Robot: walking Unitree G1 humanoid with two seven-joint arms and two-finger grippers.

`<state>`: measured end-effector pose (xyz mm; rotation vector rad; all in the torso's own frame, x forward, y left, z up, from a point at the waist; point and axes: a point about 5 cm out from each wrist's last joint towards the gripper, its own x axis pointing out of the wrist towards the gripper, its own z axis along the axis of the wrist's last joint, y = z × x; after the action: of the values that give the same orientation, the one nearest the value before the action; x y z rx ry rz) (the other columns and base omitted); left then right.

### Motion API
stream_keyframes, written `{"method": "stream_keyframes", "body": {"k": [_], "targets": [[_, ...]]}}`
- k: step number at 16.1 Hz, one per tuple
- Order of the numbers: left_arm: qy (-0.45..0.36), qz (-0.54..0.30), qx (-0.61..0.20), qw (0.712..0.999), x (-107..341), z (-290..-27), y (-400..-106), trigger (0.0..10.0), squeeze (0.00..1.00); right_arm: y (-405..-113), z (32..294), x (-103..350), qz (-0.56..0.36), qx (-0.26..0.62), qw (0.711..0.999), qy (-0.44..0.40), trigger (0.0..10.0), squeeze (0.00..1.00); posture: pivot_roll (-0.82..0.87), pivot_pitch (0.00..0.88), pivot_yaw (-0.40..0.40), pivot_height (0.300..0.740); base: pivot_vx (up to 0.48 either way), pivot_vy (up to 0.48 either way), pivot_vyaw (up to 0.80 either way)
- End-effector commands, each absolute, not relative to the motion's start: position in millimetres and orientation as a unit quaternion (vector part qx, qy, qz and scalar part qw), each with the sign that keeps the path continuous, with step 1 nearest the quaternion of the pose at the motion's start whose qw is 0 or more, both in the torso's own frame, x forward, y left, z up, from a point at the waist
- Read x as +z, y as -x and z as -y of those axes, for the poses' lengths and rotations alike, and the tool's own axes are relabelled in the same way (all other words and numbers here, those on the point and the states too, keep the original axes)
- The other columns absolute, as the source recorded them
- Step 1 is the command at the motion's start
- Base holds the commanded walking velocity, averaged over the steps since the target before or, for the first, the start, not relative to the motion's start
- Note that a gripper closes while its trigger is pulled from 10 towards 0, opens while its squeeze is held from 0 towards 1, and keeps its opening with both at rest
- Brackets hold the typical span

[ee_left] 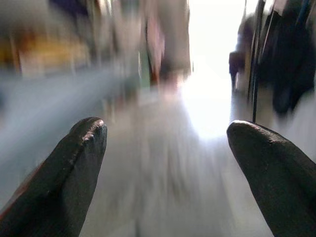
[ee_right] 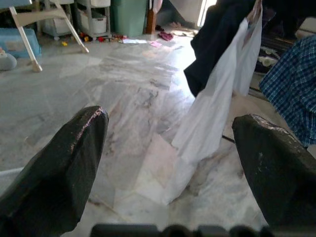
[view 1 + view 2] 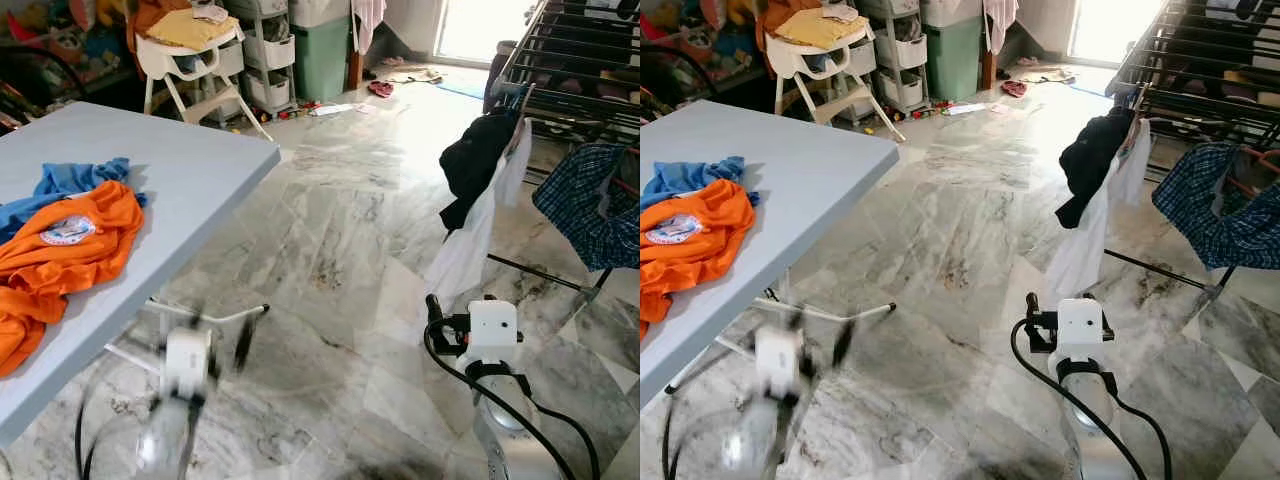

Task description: Hang hanger

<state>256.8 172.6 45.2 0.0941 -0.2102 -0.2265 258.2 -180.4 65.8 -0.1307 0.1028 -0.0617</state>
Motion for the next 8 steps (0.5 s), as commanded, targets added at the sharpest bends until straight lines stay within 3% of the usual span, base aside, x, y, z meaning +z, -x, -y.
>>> {"method": "stream_keyframes", "body": {"k": [1, 4, 5, 6, 8], "targets": [[-0.052, 0.125, -0.117, 0.984, 61, -170, -267, 10.0, 0.00, -265, 178, 75, -0.033, -0.029, 0.997, 0.067, 10.0, 0.00, -0.10, 0.000, 0.063, 0.740, 0.000, 0.000, 0.00], [-0.077, 0.102, -0.101, 0.987, 69, -182, -291, 10.0, 0.00, -272, 177, 78, -0.027, -0.030, 0.997, 0.066, 10.0, 0.00, -0.10, 0.000, 0.064, 0.740, 0.000, 0.000, 0.00], [-0.071, 0.108, -0.110, 0.986, 73, -172, -292, 10.0, 0.00, -272, 177, 78, -0.027, -0.030, 0.997, 0.066, 10.0, 0.00, -0.10, 0.000, 0.064, 0.740, 0.000, 0.000, 0.00], [-0.075, 0.131, -0.120, 0.981, 90, -146, -287, 10.0, 0.00, -273, 177, 78, -0.026, -0.030, 0.997, 0.067, 10.0, 0.00, -0.10, 0.000, 0.068, 0.740, 0.000, 0.000, 0.00], [-0.079, 0.122, -0.102, 0.984, 92, -142, -279, 10.0, 0.00, -272, 176, 78, -0.026, -0.032, 0.997, 0.066, 10.0, 0.00, -0.11, 0.000, 0.067, 0.740, 0.000, 0.000, 0.00]]}}
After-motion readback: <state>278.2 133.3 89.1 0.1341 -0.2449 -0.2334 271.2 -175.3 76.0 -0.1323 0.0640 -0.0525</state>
